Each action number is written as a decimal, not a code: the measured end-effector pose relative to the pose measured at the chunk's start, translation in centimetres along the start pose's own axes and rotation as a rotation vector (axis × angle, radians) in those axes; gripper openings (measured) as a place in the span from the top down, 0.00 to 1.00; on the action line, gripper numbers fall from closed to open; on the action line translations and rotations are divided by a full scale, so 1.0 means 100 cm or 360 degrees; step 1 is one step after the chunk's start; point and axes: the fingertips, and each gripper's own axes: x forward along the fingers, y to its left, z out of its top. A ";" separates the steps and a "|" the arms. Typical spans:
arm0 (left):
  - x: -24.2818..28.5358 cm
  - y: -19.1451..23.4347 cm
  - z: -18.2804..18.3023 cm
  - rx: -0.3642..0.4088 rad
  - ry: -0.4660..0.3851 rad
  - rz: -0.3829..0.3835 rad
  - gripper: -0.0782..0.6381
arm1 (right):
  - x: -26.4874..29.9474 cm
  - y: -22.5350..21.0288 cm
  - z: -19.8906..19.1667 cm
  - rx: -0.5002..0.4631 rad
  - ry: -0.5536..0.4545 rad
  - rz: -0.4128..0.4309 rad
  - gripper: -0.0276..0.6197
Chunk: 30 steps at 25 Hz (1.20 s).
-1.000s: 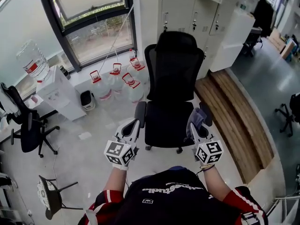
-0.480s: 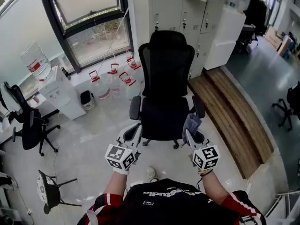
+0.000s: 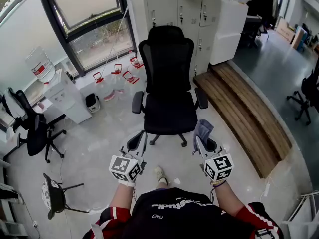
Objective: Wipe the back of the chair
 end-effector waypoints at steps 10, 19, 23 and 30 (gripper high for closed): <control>-0.034 -0.060 -0.004 0.0038 -0.0009 -0.0036 0.86 | -0.063 0.026 -0.006 0.0026 -0.0083 0.0055 0.87; -0.044 -0.079 -0.007 0.0035 -0.0005 -0.0038 0.86 | -0.085 0.032 -0.009 0.0011 -0.0092 0.0061 0.87; -0.045 -0.082 -0.010 0.0025 -0.0002 -0.0037 0.86 | -0.090 0.033 -0.009 0.0012 -0.0095 0.0063 0.87; -0.044 -0.090 -0.011 0.0049 0.0016 -0.0067 0.86 | -0.095 0.034 -0.007 0.0012 -0.0096 0.0063 0.87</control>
